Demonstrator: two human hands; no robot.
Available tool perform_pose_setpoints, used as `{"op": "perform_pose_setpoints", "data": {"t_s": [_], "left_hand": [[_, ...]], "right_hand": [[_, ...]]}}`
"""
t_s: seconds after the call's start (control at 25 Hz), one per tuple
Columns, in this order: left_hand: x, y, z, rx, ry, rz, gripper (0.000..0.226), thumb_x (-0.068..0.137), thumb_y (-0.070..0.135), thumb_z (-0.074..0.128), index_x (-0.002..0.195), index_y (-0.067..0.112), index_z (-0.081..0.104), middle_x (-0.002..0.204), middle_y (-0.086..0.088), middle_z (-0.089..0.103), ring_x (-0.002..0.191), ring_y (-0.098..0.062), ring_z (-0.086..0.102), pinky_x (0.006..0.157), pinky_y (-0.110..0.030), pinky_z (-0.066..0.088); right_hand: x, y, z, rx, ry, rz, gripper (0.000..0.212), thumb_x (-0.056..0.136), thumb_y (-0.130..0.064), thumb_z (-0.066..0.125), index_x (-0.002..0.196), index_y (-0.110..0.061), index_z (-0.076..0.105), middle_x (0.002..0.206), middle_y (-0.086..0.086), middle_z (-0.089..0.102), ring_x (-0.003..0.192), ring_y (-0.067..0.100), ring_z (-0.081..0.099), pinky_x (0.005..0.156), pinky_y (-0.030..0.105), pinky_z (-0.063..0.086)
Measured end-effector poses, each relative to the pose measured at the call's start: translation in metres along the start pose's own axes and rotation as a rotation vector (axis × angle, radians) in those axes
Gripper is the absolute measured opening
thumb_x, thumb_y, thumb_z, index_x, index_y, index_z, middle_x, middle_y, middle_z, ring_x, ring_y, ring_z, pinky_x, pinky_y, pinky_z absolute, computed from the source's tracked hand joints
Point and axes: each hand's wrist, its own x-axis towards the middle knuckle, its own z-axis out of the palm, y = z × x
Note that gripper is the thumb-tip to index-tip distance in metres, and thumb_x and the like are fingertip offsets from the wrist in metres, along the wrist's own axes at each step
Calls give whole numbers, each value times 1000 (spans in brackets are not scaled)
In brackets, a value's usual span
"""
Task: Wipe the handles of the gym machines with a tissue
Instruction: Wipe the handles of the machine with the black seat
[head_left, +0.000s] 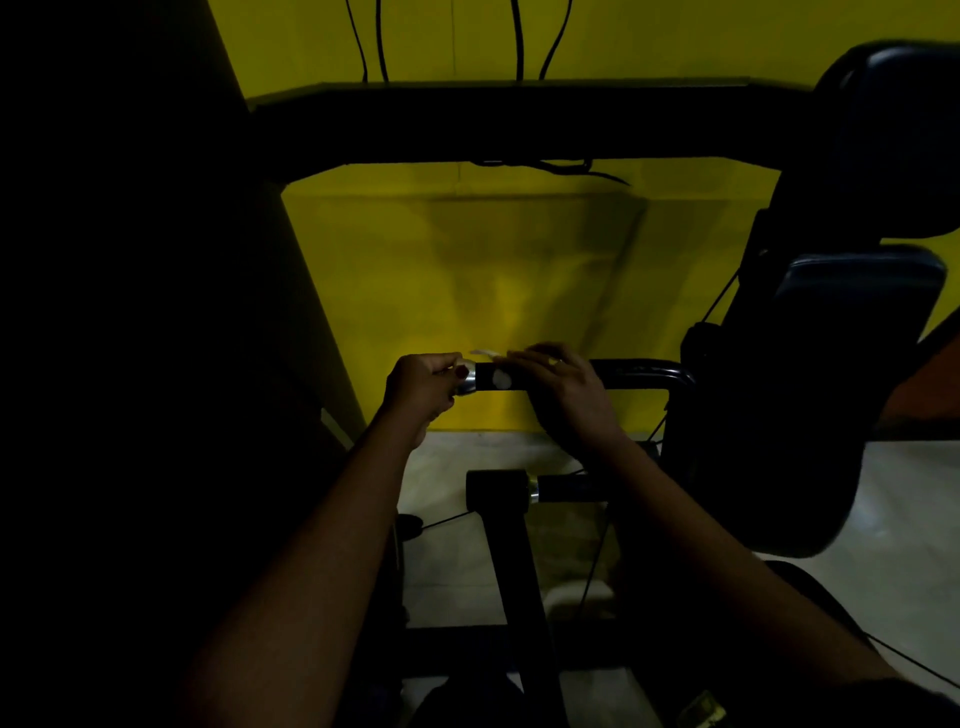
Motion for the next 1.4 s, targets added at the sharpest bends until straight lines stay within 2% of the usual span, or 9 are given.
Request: {"op": "perform_pose_setpoints", "data": {"t_s": [0.2, 0.4, 0.56, 0.68, 0.96, 1.08, 1.16, 1.28, 1.4], "left_hand": [[-7, 4, -3, -163, -81, -67, 32, 93, 3, 60, 123, -5, 60, 87, -13, 66, 74, -16, 62, 68, -28, 48], [-6, 0, -3, -154, -52, -60, 42, 93, 9, 62, 133, 2, 55, 121, -21, 62, 88, -18, 63, 71, -24, 53], [-4, 0, -3, -155, -59, -65, 44, 93, 12, 63, 135, 3, 54, 127, -20, 60, 103, -24, 62, 70, -22, 53], [-4, 2, -3, -168, -80, -85, 43, 94, 10, 60, 135, 2, 53, 123, -17, 61, 104, -23, 62, 73, -25, 54], [-2, 1, -6, -156, -75, -93, 41, 93, 9, 61, 133, 2, 54, 122, -19, 62, 86, -17, 64, 58, -16, 56], [-4, 4, -5, -142, -76, -101, 40, 93, 10, 62, 132, 3, 55, 121, -19, 63, 97, -25, 65, 71, -25, 55], [-4, 4, -3, -114, -53, -98, 39, 93, 10, 63, 130, 3, 57, 107, -18, 65, 90, -25, 64, 71, -28, 53], [-2, 9, -2, -63, -39, -92, 26, 92, 8, 64, 118, 5, 64, 88, -17, 66, 74, -23, 62, 67, -32, 49], [-2, 14, 0, 30, -29, -57, 9, 92, 10, 64, 100, 12, 64, 99, -25, 65, 81, -31, 63, 78, -46, 54]], "right_hand": [[-1, -25, 38, 36, 31, -103, 33, 87, -1, 58, 120, 2, 64, 113, 19, 67, 94, 34, 55, 78, 39, 51], [-39, 21, 38, -26, -39, -219, 32, 92, -7, 58, 123, -3, 62, 134, 16, 56, 112, 38, 51, 65, 47, 55], [-24, -16, 44, 29, 67, -42, 21, 92, -7, 50, 111, -6, 56, 109, 18, 63, 97, 31, 49, 75, 43, 50], [-25, -13, 40, -45, 34, -82, 22, 91, -9, 48, 108, -1, 61, 102, 21, 63, 91, 33, 47, 66, 43, 52], [-22, -34, 31, 78, 386, 707, 11, 81, 3, 59, 90, -1, 54, 87, 19, 53, 85, 30, 44, 66, 42, 44], [-15, -45, 49, -52, 139, 400, 20, 82, -3, 49, 101, -9, 53, 89, 15, 54, 80, 27, 39, 61, 38, 42], [-24, -42, 45, 73, 114, 378, 17, 84, -4, 50, 99, -12, 55, 92, 13, 56, 81, 26, 44, 64, 35, 40], [-35, -51, 50, 435, 385, 986, 6, 93, -15, 60, 94, -10, 57, 88, 2, 61, 79, 13, 54, 69, 24, 39], [-8, -56, 68, 1222, 719, 1522, 16, 95, -2, 52, 80, -9, 53, 77, 7, 60, 73, 18, 58, 69, 27, 50]]}}
